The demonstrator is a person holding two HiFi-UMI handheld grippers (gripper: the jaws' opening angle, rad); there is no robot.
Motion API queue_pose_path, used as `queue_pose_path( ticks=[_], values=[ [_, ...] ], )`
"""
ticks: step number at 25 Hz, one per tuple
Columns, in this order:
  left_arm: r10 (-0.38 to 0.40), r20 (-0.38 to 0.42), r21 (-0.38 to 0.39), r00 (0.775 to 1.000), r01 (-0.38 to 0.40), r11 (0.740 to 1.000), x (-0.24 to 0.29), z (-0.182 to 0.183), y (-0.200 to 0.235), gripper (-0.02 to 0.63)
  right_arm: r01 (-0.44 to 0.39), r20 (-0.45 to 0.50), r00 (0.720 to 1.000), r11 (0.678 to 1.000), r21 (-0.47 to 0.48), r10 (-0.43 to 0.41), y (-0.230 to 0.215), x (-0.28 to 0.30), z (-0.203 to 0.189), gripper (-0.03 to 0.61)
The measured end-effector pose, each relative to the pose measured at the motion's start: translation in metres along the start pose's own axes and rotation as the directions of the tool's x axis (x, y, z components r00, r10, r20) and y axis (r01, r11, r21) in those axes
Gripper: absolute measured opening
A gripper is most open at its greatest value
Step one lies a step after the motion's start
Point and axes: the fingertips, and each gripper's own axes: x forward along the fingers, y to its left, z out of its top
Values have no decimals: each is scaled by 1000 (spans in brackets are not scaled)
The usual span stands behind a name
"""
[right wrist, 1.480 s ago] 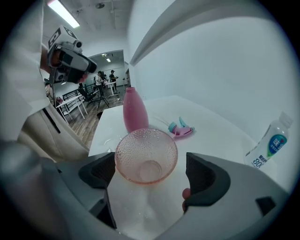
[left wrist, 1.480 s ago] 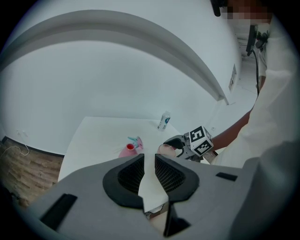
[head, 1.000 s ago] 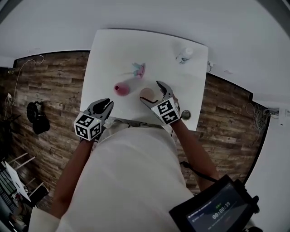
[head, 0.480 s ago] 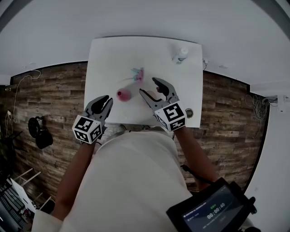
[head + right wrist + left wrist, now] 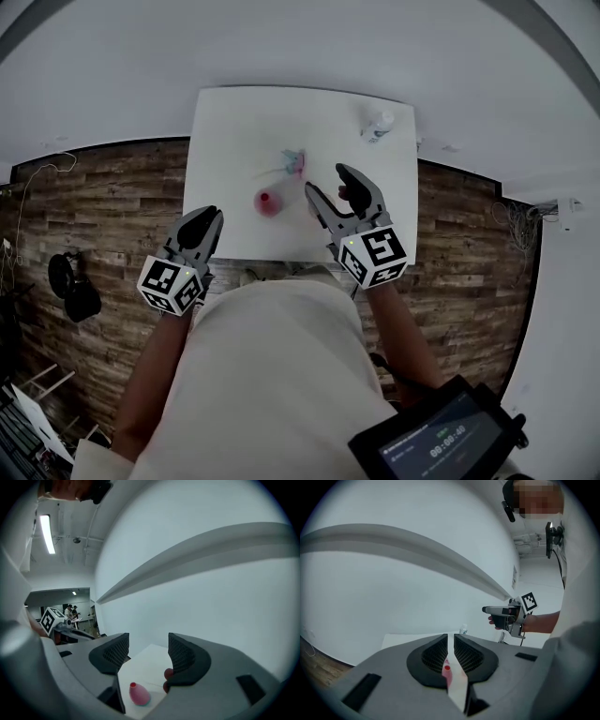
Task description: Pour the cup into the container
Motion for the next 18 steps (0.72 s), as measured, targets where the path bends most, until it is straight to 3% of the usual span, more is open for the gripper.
queue_pose_path(
  ticks=[4, 10, 18],
  values=[
    [30, 53, -55, 998, -27, 998, -37, 2, 21, 22, 33, 34, 999, 998, -49, -31, 28, -4, 18, 268],
    [27, 82, -91, 996, -20, 996, -71, 3, 42, 11, 115, 41, 993, 982, -149, -110, 55, -6, 11, 268],
    [-26, 93, -102, 995, 35, 994, -92, -5, 52, 11, 306, 129, 951, 910, -278, -281, 85, -21, 3, 262]
  ],
)
